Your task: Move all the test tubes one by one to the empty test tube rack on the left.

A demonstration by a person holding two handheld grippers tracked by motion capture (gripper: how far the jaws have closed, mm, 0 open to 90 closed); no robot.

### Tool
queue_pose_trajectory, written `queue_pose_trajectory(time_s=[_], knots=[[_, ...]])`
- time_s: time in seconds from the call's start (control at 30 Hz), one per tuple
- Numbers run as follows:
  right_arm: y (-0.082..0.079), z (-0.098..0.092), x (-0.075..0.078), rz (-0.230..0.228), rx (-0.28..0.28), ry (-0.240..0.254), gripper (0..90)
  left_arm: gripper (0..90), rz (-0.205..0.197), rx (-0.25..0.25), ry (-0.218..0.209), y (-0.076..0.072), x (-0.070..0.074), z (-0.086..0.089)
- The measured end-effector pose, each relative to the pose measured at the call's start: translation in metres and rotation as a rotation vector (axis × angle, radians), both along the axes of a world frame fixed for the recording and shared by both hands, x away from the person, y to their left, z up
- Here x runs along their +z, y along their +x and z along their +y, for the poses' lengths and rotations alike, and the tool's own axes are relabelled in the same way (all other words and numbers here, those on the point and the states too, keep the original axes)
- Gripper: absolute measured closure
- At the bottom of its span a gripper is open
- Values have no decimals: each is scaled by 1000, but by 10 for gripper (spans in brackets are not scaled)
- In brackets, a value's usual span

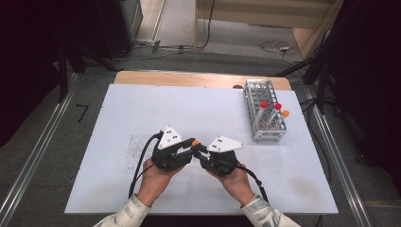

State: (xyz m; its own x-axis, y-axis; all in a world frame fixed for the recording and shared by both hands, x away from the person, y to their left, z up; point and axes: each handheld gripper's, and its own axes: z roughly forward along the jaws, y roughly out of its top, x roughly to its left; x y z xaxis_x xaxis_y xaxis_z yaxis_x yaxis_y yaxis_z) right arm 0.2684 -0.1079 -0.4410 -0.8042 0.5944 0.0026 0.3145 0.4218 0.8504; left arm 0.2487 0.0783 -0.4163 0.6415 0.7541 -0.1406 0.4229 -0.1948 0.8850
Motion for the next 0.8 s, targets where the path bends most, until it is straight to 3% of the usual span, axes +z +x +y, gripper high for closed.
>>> queue_pose_trajectory(time_s=[0.1, 0.23, 0.5, 0.8], knots=[[1, -2, 1, 14, 16, 7, 507, 705, -11, 2, -13, -2, 5, 4], [2, -10, 5, 21, 12, 27, 388, 705, -25, 10, -36, -5, 14, 11], [3, -34, 5, 40, -30, 52, 293, 704, -29, 18, -60, -10, 29, 22], [14, -57, -4, 88, -99, -12, 210, 704, -44, 43, -69, -15, 40, 36]])
